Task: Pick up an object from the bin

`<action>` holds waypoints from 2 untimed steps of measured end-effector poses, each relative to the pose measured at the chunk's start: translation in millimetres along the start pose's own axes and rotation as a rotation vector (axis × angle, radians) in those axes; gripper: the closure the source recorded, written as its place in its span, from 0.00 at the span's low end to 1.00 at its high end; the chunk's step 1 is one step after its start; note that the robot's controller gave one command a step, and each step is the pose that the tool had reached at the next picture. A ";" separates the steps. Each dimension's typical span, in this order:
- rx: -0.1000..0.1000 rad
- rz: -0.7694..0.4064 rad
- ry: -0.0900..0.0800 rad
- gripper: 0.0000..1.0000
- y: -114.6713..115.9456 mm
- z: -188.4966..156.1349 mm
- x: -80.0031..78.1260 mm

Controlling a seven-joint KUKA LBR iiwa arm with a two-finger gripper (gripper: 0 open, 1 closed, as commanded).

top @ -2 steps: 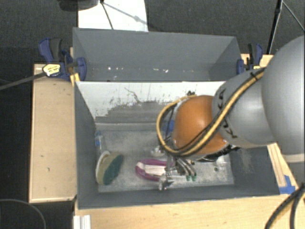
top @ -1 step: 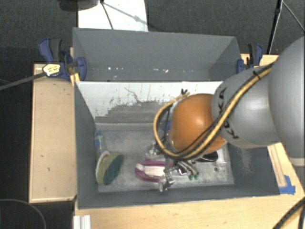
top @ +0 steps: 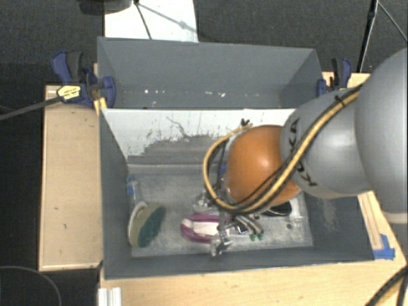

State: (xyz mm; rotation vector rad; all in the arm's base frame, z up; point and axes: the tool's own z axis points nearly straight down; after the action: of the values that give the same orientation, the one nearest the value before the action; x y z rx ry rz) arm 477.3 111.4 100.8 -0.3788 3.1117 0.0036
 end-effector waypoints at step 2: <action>-0.002 0.286 -0.002 0.00 -23.2 27.6 2.7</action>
Offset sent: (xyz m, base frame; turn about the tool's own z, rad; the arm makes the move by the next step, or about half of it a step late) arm 0.0051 -0.0137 -0.0308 0.2388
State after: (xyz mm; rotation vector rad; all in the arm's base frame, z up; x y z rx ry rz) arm 480.4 88.3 73.2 0.0685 3.1323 0.0090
